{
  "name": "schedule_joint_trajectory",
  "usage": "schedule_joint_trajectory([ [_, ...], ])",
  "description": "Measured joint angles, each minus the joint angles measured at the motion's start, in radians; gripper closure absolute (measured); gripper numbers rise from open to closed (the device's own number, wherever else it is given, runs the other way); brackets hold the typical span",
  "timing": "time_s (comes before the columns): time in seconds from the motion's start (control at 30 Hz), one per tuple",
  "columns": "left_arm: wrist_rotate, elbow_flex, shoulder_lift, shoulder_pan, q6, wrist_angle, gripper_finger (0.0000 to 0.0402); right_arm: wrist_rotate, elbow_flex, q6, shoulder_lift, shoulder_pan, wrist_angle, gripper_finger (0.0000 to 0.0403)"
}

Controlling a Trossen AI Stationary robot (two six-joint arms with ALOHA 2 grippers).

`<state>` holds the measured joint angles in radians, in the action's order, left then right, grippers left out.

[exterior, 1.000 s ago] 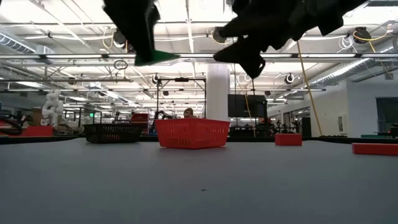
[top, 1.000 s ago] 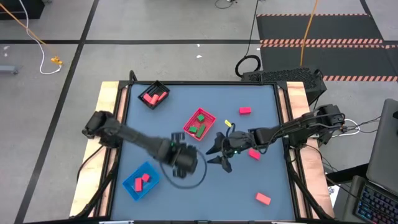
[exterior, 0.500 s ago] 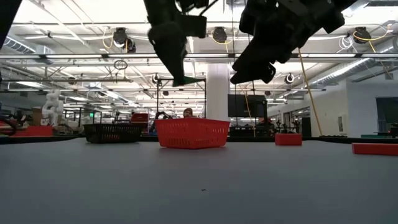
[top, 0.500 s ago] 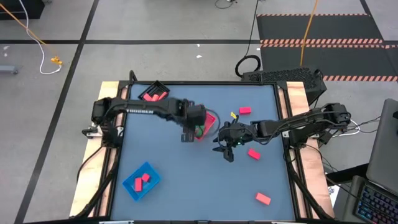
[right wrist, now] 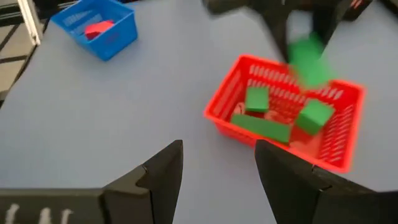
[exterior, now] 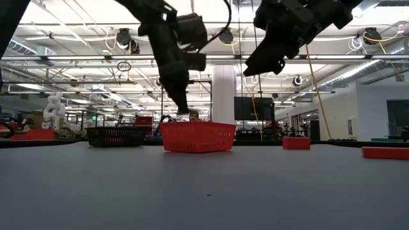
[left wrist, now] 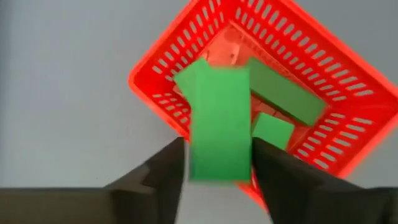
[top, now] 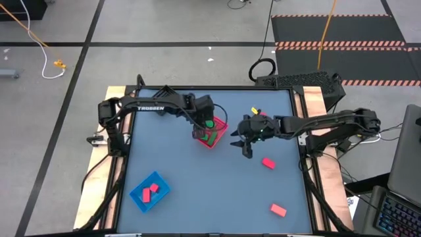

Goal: Sort & place blocks by color
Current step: Put the green block into the orange bin, then put the red block into the blue bin

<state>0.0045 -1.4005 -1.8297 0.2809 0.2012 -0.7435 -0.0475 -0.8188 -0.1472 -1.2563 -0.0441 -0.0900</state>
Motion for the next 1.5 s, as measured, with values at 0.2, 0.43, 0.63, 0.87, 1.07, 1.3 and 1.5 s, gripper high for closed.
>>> schedule_joint_trajectory([
  [0.2,-0.001,0.054,0.0,0.007,0.0,0.124,0.0111,0.056,0.0,0.014,0.043,-0.04,0.004,0.0206],
  [0.43,-0.004,0.002,0.0,-0.021,-0.059,0.061,0.007,0.077,0.018,-0.007,0.047,-0.047,0.004,0.0206],
  [0.63,0.008,0.011,0.085,-0.057,-0.062,-0.068,0.0067,0.073,0.087,-0.081,0.046,-0.047,0.0,0.0206],
  [0.87,0.086,0.182,0.301,-0.082,-0.094,0.149,0.0067,0.074,0.185,-0.046,0.047,-0.047,0.073,0.0206],
  [1.07,0.111,0.42,0.506,-0.103,-0.142,0.499,0.0067,0.076,0.309,0.0,0.047,-0.048,0.408,0.0206],
  [1.3,0.068,0.624,0.62,-0.158,-0.216,0.721,0.0066,0.113,0.288,-0.065,0.051,-0.019,0.239,0.0206],
  [1.5,0.015,0.743,0.632,-0.204,-0.233,0.856,0.0066,0.174,0.124,-0.191,0.046,0.057,-0.359,0.0206],
])
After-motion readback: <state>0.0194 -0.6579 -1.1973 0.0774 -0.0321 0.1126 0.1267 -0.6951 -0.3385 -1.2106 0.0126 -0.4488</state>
